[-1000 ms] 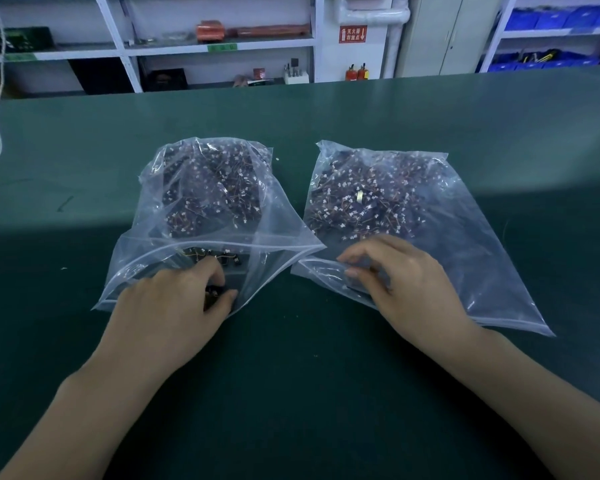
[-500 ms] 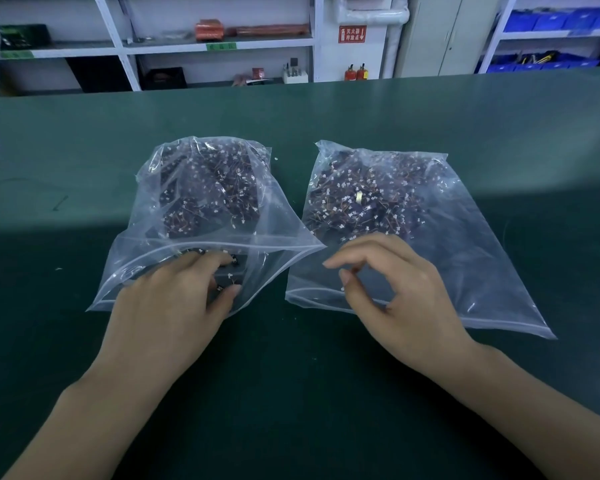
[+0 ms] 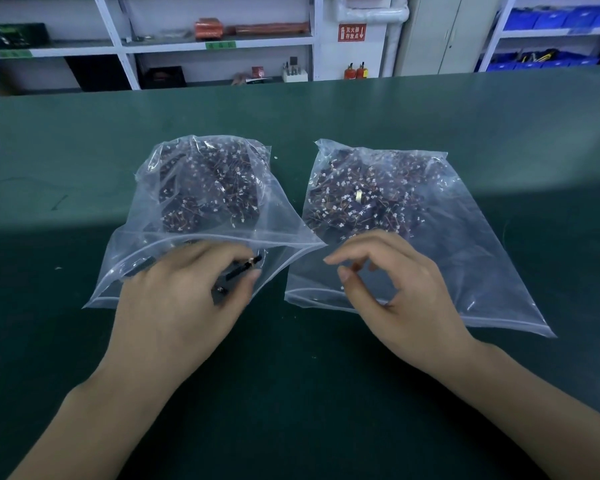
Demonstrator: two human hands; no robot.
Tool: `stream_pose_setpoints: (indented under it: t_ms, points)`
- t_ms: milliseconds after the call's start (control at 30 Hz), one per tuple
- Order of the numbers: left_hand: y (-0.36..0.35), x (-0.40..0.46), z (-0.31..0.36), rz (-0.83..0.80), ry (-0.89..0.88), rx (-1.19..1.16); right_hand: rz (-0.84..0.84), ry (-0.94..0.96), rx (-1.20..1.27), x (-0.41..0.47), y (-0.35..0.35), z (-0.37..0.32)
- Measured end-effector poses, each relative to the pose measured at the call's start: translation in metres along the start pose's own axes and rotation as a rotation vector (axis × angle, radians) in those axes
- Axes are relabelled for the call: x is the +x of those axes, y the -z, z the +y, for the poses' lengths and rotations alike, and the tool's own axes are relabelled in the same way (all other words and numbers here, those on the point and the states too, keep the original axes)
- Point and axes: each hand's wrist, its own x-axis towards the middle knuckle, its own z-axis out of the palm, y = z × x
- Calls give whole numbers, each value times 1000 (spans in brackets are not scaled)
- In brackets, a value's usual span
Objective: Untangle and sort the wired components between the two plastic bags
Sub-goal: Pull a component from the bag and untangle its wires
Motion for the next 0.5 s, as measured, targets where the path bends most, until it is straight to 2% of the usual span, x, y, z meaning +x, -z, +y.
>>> stream_pose_setpoints:
  t_ms: [100,200,433,500]
  points:
    - [-6,-5,12,57,-134,-146,-46,-85,159,-2,-2,-5]
    - [-14,-8,28,7,-205,-326,-104,-184,331,-3,-5,-13]
    - [-13,-15,48,-68,33,-650,-98,-298,496,-1,-4,-17]
    - [-14,-15,48,-77,33,-665,-102,-300,473,-1,-3,-16]
